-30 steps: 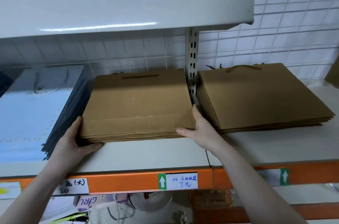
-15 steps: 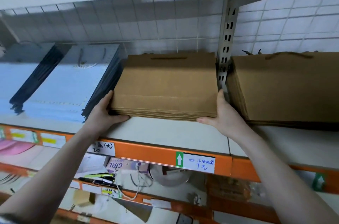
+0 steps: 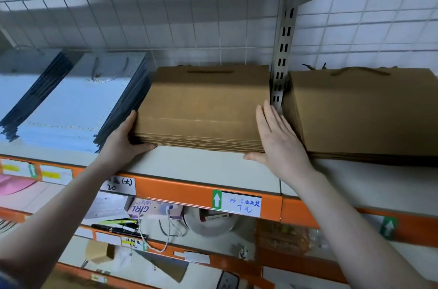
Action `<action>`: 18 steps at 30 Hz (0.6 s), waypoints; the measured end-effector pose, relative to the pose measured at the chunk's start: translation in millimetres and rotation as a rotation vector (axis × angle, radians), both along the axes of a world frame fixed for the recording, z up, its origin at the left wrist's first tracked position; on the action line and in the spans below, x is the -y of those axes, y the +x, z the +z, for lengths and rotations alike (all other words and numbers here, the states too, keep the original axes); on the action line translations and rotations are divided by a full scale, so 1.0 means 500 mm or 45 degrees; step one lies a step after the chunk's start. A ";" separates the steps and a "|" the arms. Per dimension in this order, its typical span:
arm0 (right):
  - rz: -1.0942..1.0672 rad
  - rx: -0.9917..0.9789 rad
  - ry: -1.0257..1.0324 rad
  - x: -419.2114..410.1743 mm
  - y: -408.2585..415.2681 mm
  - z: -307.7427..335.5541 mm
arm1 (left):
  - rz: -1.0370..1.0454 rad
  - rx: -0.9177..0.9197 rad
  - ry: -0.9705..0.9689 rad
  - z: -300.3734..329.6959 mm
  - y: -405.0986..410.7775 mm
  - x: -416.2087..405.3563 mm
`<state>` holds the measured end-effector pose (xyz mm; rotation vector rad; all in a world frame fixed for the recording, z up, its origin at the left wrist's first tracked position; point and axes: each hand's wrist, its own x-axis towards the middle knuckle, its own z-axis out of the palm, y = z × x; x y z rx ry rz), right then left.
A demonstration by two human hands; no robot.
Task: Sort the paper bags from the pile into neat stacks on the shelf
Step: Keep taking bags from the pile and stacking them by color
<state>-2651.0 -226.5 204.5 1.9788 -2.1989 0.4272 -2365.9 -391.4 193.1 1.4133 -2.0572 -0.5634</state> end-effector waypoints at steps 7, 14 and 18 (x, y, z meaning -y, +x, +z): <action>0.123 -0.257 0.095 0.008 -0.011 0.017 | -0.002 0.048 -0.030 0.000 -0.004 0.004; 0.144 -0.246 0.168 0.006 -0.015 0.019 | -0.012 0.215 -0.232 -0.010 0.004 0.009; 0.127 -0.278 0.181 0.003 -0.011 0.025 | -0.220 0.485 -0.619 -0.017 0.011 0.012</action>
